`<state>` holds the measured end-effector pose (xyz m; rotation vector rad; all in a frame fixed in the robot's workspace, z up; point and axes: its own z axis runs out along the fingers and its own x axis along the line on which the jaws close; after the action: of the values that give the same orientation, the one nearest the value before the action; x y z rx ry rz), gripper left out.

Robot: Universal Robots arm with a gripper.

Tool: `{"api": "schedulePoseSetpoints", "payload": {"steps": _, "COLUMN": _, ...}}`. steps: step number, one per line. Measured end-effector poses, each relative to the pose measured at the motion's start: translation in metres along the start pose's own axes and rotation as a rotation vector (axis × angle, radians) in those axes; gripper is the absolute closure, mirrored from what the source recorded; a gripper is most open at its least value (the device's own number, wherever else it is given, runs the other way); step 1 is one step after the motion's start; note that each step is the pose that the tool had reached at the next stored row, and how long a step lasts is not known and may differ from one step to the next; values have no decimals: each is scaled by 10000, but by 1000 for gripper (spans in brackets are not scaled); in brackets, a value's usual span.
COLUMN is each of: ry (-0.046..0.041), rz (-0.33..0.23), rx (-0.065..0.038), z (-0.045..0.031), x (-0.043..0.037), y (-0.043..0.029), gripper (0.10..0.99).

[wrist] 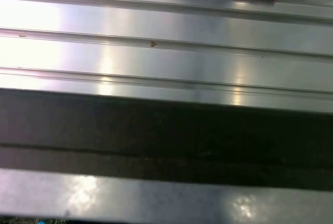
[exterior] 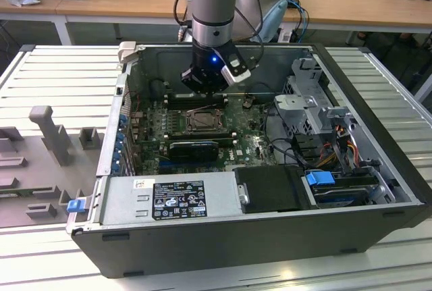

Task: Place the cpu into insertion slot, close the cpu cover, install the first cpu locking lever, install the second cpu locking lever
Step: 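Install the first cpu locking lever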

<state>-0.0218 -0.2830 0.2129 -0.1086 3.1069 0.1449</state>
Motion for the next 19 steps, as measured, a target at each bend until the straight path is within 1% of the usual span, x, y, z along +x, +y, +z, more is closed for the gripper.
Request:
{"api": "schedulePoseSetpoints", "payload": {"steps": 10, "ry": -9, "rz": 81, "rx": 2, "z": 52, "x": -9, "y": -31, "gripper": 980}}
{"api": "schedulePoseSetpoints", "payload": {"steps": 16, "ry": -7, "rz": 80, "rx": 4, "z": 74, "x": -14, "y": -29, "gripper": 980}}
{"api": "schedulePoseSetpoints", "payload": {"steps": 17, "ry": -8, "rz": 80, "rx": 14, "z": 77, "x": -15, "y": -29, "gripper": 980}}
{"api": "schedulePoseSetpoints", "payload": {"steps": 19, "ry": 0, "rz": 79, "rx": 92, "z": 88, "x": -17, "y": -30, "gripper": 980}}
